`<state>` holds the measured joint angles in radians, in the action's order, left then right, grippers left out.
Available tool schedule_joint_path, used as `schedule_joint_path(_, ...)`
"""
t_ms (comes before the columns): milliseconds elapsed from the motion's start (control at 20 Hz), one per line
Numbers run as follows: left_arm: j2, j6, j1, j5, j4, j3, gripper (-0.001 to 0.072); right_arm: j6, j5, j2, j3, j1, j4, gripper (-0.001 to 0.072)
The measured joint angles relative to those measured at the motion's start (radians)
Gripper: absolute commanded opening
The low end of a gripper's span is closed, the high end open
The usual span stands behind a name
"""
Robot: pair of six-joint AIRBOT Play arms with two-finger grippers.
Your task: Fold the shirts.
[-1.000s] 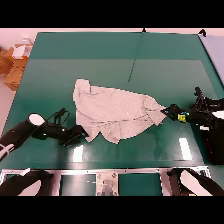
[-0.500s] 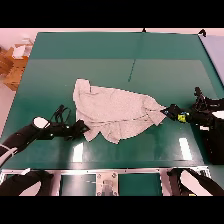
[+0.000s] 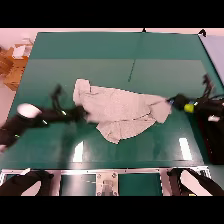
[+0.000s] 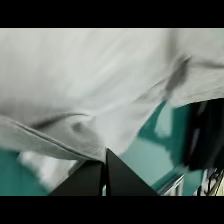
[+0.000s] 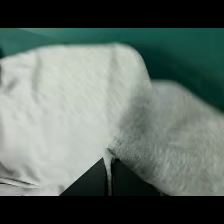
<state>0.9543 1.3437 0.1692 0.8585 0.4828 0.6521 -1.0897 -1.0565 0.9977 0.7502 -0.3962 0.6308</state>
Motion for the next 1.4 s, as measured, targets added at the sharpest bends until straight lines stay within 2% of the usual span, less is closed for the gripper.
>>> schedule_joint_path(200,-0.126,-0.024,-0.197,0.133,0.055,0.426,0.002,-0.092,-0.137,-0.011,0.411,-0.04,-0.002,0.0014)
schedule_joint_path(450,-0.174,-0.005,-0.36,0.22,0.189,0.954,0.002,-0.217,-0.205,-0.032,0.905,-0.099,-0.002,0.0014)
schedule_joint_path(700,-0.183,0.025,-0.406,0.288,0.309,1.226,0.002,-0.275,-0.197,-0.092,1.196,-0.19,0.0,0.0014)
schedule_joint_path(1050,-0.142,0.04,-0.417,0.352,0.431,1.293,0.002,-0.287,-0.137,-0.122,1.252,-0.237,0.046,0.0015)
schedule_joint_path(1200,-0.057,0.042,-0.417,0.406,0.452,1.295,0.002,-0.262,-0.13,-0.062,1.187,-0.228,0.023,0.0015)
schedule_joint_path(1400,0.13,0.035,-0.39,0.471,0.42,1.233,0.0021,-0.179,-0.117,0.056,1.014,-0.116,-0.007,0.0015)
